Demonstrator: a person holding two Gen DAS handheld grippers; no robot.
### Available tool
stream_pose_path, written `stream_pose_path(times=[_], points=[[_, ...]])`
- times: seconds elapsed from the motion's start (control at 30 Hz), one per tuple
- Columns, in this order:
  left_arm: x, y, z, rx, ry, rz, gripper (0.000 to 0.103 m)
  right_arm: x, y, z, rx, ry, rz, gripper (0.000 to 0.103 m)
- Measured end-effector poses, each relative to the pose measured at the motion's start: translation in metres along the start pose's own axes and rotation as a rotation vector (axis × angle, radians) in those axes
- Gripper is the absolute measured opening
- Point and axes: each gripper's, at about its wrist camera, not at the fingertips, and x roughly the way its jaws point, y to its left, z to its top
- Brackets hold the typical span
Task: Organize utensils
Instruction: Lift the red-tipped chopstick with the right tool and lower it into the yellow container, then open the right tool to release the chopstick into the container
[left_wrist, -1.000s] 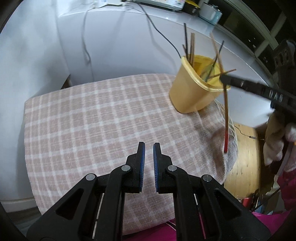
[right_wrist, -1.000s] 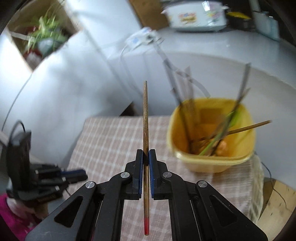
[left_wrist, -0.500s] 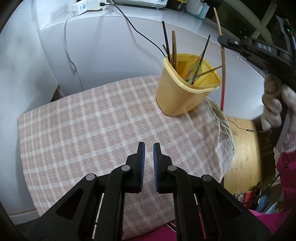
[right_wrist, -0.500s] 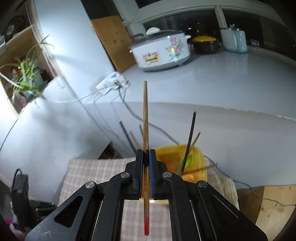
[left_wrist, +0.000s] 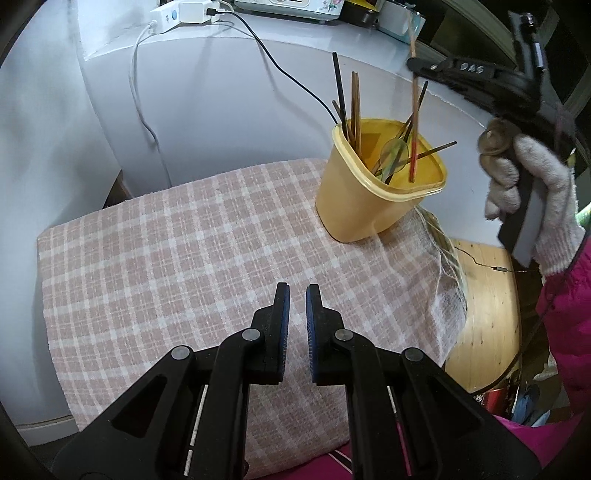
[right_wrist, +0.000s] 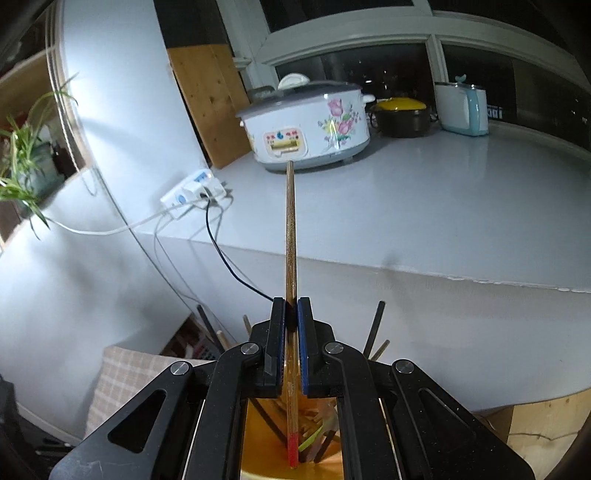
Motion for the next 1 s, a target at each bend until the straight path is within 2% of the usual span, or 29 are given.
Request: stream_pose_path(times=[0.47,1.0], points=[[-0.001,0.000,0.003,0.001,-0.024,-0.015,0.006,0.013,0.000,-0.026,-0.043,0.102,-0.018,0.005],[-0.009,-0.008,0.006,0.030,-0.064,0.001,0.008,0.007,-0.003,-0.050,0.001,0.217,-0.025,0.005]])
